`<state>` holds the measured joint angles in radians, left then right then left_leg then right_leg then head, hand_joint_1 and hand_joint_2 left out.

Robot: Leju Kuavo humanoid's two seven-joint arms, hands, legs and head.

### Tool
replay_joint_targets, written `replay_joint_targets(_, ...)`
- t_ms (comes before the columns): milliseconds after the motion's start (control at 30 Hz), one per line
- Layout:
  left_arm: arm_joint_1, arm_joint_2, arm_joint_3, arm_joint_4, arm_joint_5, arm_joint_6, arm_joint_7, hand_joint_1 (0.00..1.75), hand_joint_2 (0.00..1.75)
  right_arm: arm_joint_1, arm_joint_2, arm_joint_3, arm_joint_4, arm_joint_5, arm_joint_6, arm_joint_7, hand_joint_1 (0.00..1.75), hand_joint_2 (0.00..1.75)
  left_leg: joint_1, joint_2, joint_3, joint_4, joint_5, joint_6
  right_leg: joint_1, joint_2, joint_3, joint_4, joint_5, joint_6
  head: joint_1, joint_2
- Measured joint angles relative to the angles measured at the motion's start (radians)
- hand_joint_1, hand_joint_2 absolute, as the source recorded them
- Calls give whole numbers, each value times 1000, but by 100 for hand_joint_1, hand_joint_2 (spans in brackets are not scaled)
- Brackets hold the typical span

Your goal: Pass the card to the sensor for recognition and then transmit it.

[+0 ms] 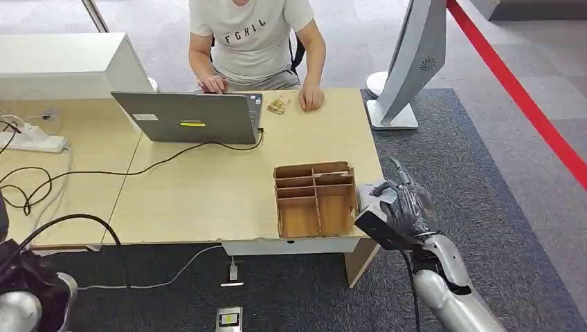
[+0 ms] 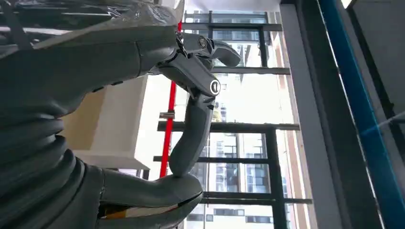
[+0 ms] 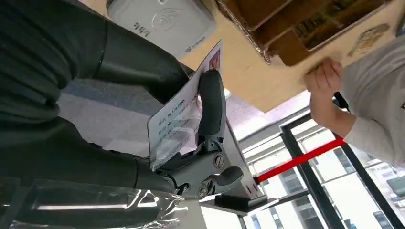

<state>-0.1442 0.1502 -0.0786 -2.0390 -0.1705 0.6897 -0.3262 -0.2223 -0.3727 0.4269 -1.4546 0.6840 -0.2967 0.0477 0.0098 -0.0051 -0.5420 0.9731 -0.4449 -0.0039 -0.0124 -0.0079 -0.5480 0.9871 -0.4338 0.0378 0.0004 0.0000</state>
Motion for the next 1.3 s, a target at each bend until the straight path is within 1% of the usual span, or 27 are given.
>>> replay_joint_targets(133, -8, 9, -19, -23, 8, 0, -14, 0, 175, 1, -3, 4, 32, 8, -20, 13, 175, 175, 0, 0, 0, 0, 0, 0, 0, 0, 0, 0, 0, 0, 0, 0)
replay_joint_targets(233, -8, 12, -32, -40, 8, 0, -30, 0, 175, 2, -11, 7, 55, 6, -23, 20, 175, 175, 0, 0, 0, 0, 0, 0, 0, 0, 0, 0, 0, 0, 0, 0)
replay_joint_targets(333, -6, 12, -36, -55, -2, 0, -34, 0, 175, 3, -19, 7, 71, 2, -24, 29, 175, 175, 0, 0, 0, 0, 0, 0, 0, 0, 0, 0, 0, 0, 0, 0)
replay_joint_targets(600, 11, 12, -52, -109, -45, 0, -39, 0, 175, 6, -23, 11, 113, -4, -18, 15, 175, 175, 0, 0, 0, 0, 0, 0, 0, 0, 0, 0, 0, 0, 0, 0)
replay_joint_targets(833, 20, 12, -58, -147, -60, 0, -33, 0, 175, 1, -13, 21, 153, 4, -11, -9, 175, 175, 0, 0, 0, 0, 0, 0, 0, 0, 0, 0, 0, 0, 0, 0)
replay_joint_targets(967, 22, 12, -60, -161, -63, 0, -41, 0, 175, -9, 1, 30, 194, -3, -13, -43, 175, 175, 0, 0, 0, 0, 0, 0, 0, 0, 0, 0, 0, 0, 0, 0)
replay_joint_targets(1300, 24, 12, -61, -180, -61, 0, -44, 0, 175, -47, 31, 66, 295, -14, -16, -48, 175, 175, 0, 0, -1, 0, 0, 0, 0, 0, 0, 0, 0, 0, 0, 0)
